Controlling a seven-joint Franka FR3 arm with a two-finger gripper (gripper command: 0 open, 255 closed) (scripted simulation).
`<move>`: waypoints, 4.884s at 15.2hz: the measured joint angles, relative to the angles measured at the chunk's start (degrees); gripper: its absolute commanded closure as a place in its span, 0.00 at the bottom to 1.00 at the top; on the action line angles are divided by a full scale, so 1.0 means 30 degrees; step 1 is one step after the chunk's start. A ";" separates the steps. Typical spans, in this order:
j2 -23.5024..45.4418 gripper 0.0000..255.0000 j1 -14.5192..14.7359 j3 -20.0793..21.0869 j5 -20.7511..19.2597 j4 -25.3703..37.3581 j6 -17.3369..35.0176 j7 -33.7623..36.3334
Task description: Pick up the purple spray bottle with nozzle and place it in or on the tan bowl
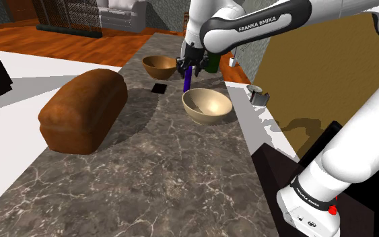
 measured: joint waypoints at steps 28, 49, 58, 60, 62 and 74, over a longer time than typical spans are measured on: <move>-0.0596 1.00 0.0071 0.0057 0.0995 0.3842 -0.4205 -0.1510; -0.5845 1.00 0.1233 0.0844 0.2853 0.1173 -0.6784 -0.0714; -1.0608 1.00 0.2962 0.1841 0.4656 -0.2794 -0.7723 0.0956; -1.0924 1.00 0.3106 0.1928 0.4779 -0.3522 -0.7343 0.1146; -1.1067 1.00 0.3180 0.1982 0.4839 -0.4022 -0.7001 0.1264; -1.1175 0.00 0.3273 0.2127 0.4887 -0.5543 -0.5620 0.1577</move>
